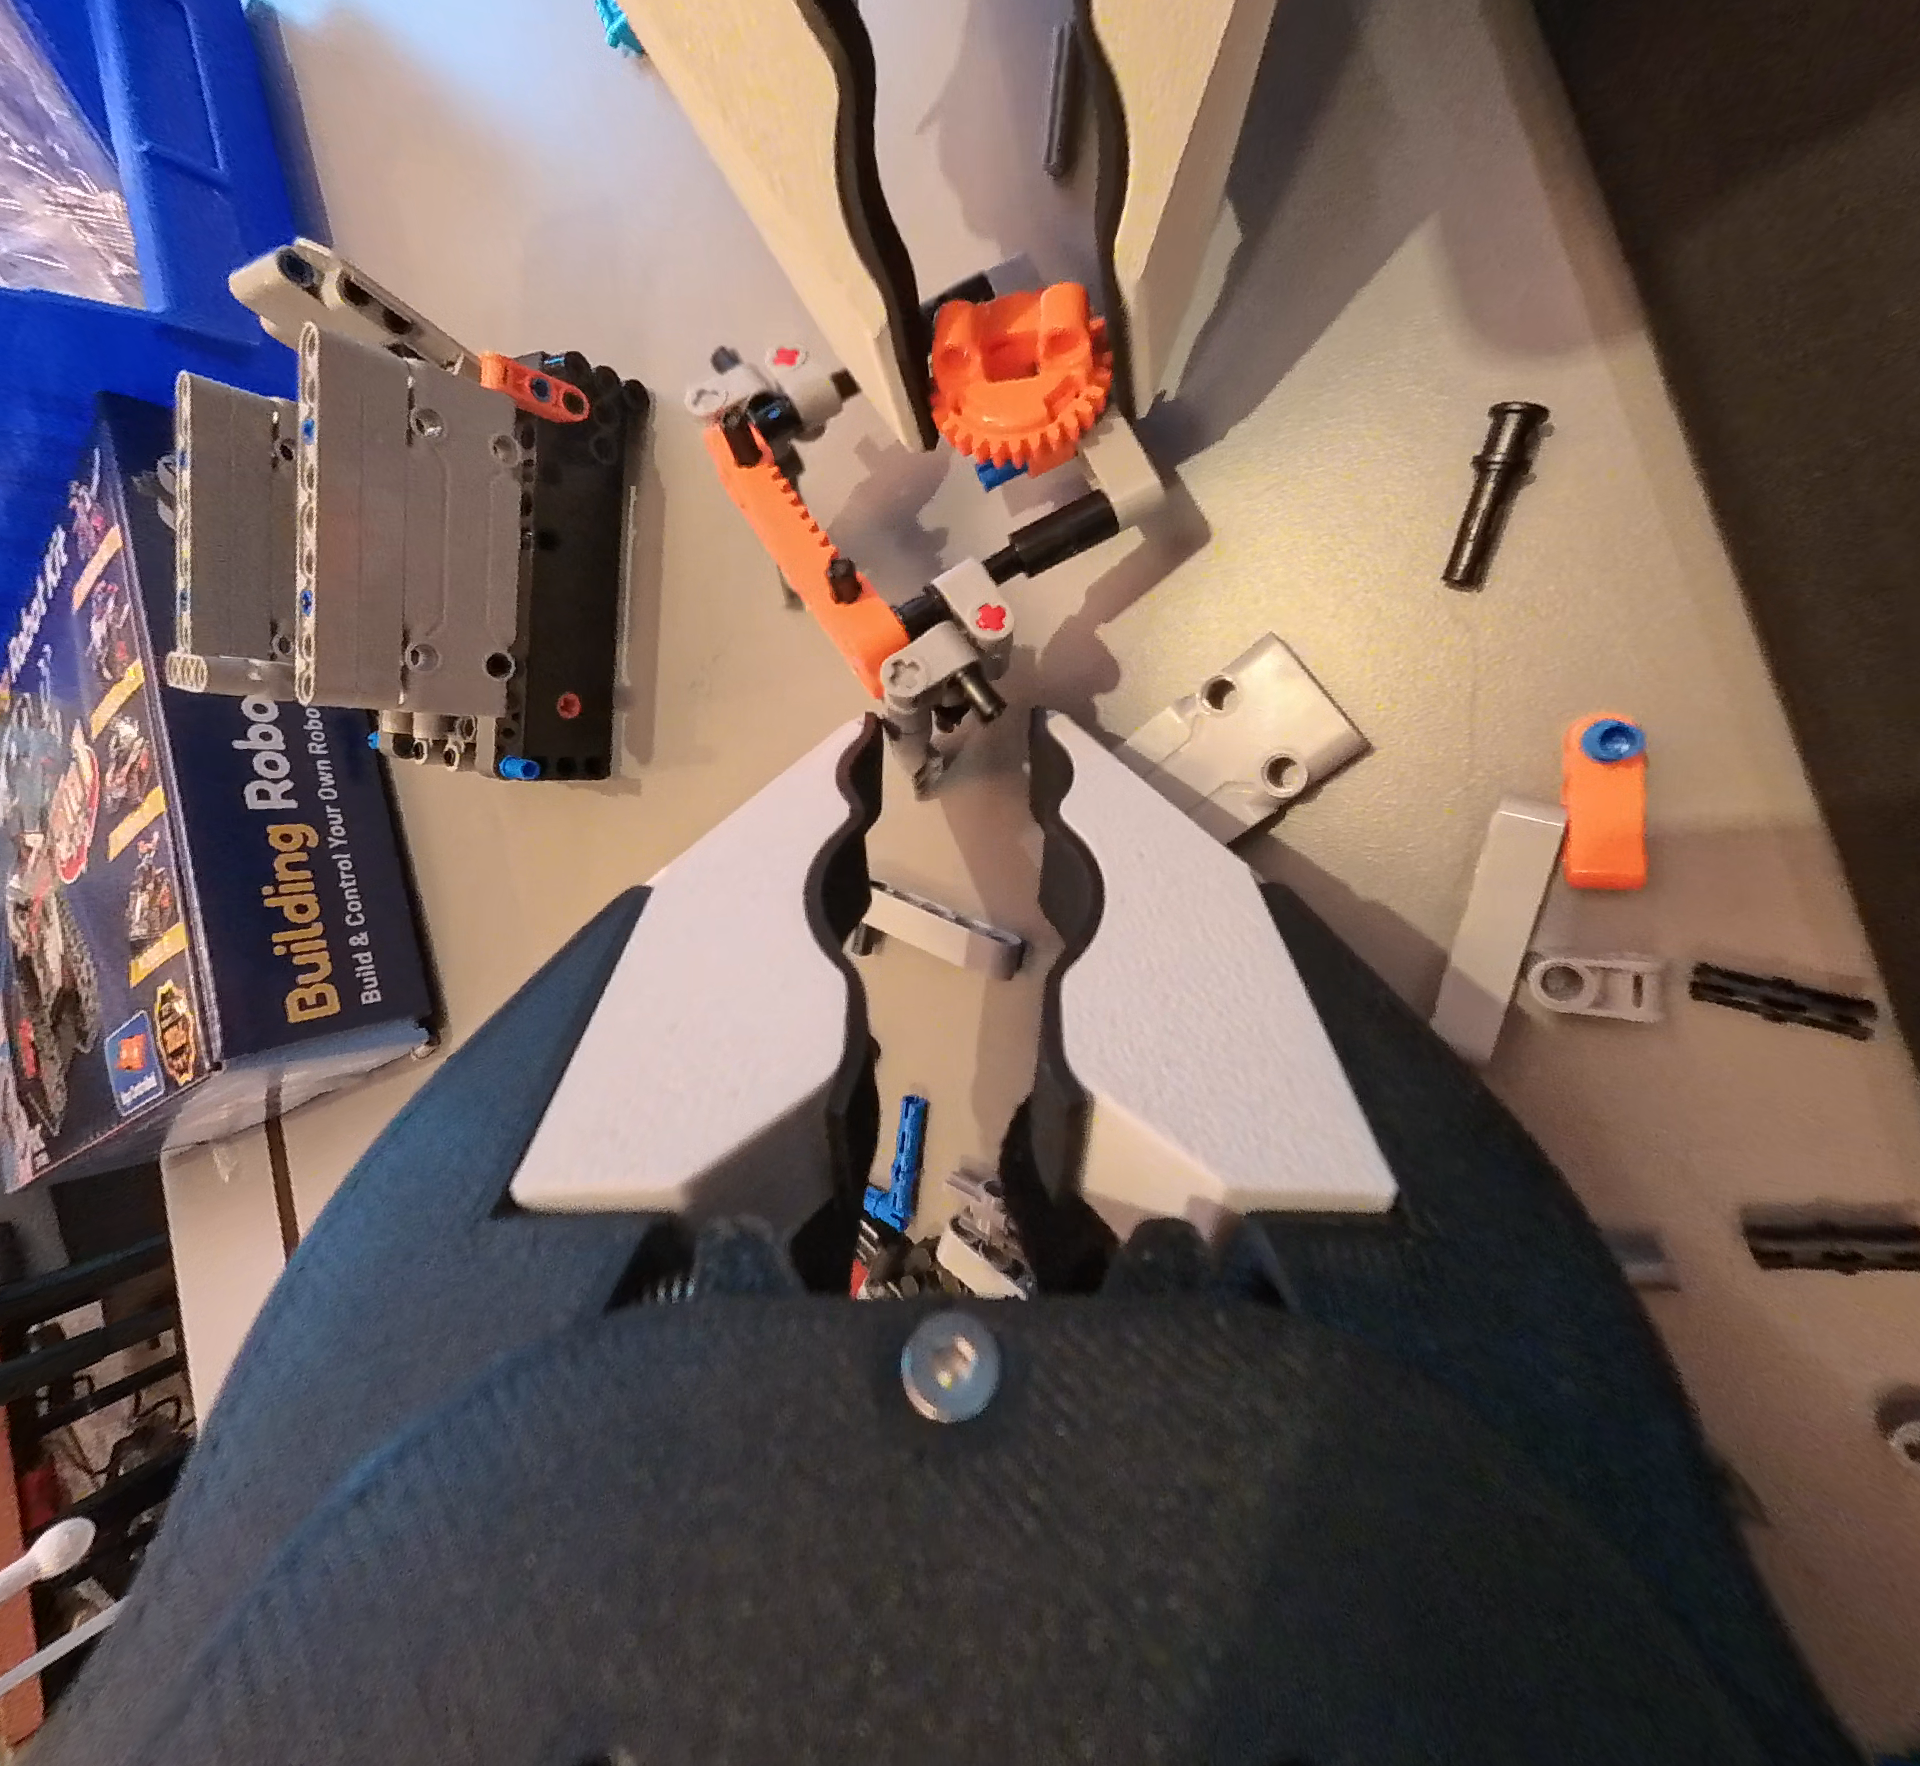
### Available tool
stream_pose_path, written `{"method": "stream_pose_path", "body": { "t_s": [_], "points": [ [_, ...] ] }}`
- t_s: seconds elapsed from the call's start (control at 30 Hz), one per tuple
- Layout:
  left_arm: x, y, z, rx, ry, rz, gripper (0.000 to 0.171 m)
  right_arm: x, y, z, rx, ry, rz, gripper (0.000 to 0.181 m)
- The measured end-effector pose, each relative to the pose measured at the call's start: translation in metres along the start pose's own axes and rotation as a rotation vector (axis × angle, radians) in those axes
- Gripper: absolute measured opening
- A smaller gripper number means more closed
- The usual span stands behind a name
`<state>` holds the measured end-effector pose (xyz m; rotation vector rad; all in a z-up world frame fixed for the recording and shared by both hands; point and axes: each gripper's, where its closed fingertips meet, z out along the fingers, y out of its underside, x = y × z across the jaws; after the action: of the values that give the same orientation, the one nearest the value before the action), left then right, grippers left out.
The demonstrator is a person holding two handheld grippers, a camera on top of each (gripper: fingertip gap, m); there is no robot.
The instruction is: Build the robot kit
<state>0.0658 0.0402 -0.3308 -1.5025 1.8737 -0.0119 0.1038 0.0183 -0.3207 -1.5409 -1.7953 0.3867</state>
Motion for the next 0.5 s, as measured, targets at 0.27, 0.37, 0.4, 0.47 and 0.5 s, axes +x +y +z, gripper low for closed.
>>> {"method": "stream_pose_path", "body": {
  "t_s": [0.27,0.37,0.4,0.47,0.5],
  "points": [
    [-0.0008,-0.0039,-0.0016,0.006,-0.021,0.014,0.031,-0.0003,0.0022,0.0032,-0.012,0.005,-0.005,0.028],
    [-0.002,-0.0042,-0.0015,0.006,-0.028,0.006,0.032,0.0012,0.0031,0.0036,-0.015,0.012,-0.002,0.028],
    [-0.0028,-0.0043,-0.0017,0.007,-0.031,0.001,0.032,0.0022,0.0034,0.0035,-0.015,0.016,0.0,0.028],
    [-0.0039,-0.0044,-0.0016,0.008,-0.034,-0.009,0.032,0.0036,0.0034,0.0032,-0.012,0.021,0.003,0.028],
    [-0.004,-0.0041,-0.0014,0.007,-0.033,-0.013,0.032,0.0041,0.0033,0.0031,-0.011,0.024,0.004,0.028]
  ]
}}
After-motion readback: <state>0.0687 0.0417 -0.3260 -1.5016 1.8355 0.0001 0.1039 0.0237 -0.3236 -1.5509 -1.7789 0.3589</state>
